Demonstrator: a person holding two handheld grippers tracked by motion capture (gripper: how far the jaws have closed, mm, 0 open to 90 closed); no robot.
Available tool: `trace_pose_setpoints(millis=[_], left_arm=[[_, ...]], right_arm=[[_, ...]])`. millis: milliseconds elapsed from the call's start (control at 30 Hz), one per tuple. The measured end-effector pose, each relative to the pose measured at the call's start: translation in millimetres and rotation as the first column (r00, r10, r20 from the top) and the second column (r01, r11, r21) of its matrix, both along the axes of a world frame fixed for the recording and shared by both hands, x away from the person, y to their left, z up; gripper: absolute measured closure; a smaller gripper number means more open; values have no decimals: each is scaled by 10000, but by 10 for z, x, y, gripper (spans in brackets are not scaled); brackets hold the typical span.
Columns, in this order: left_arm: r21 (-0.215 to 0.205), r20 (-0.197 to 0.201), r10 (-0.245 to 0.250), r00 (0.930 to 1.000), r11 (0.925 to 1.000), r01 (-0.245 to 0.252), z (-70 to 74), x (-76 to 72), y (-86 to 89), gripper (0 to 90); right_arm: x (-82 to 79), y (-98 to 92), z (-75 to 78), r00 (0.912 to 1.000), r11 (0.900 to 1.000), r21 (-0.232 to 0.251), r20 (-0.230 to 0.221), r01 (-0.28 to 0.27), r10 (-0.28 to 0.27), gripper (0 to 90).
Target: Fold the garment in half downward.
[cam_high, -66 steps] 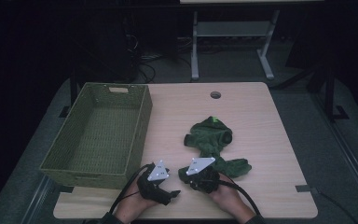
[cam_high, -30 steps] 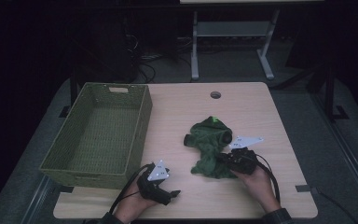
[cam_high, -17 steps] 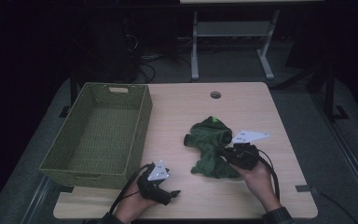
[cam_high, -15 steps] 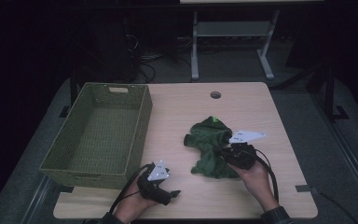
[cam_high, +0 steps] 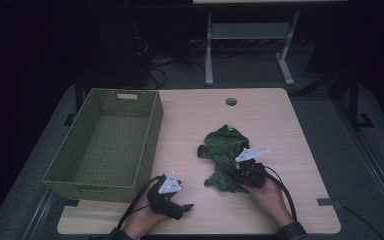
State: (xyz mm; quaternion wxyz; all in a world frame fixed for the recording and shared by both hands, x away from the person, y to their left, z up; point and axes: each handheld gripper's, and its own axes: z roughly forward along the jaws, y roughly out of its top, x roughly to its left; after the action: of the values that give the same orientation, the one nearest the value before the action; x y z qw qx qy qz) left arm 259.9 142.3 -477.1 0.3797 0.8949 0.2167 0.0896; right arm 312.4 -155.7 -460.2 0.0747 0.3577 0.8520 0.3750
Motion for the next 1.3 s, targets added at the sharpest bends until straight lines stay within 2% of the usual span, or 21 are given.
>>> trace_pose_setpoints(millis=[200,300,433,700,900,1100,1300], left_arm=[[-2,-3,2,10000,10000,-2,0,0,0,136],[-13,-9,7,10000,10000,-7,0,0,-1,136],[11,28,-7,10000,10000,7,1,2,1,136],[-15,-4,5,10000,10000,-5,0,0,-1,136],[-25,-1,6,10000,10000,-6,-1,0,-1,136],[-22,0,5,10000,10000,-5,-1,0,-1,136],[-13,-4,6,10000,10000,-6,0,0,-1,136]], right_arm=[[5,-12,-27,10000,10000,62,-52,55,-54,899],[-29,-59,43,9994,9995,322,327,71,-82,856],[-83,-185,164,9970,9979,627,743,158,-205,830],[-218,-553,214,9917,9946,708,982,765,-833,781],[-390,-867,194,9872,9895,748,923,1233,-1300,729],[-515,-1109,135,9827,9825,784,643,1687,-1739,687],[-611,-1277,47,9824,9810,691,328,1813,-1839,626]])
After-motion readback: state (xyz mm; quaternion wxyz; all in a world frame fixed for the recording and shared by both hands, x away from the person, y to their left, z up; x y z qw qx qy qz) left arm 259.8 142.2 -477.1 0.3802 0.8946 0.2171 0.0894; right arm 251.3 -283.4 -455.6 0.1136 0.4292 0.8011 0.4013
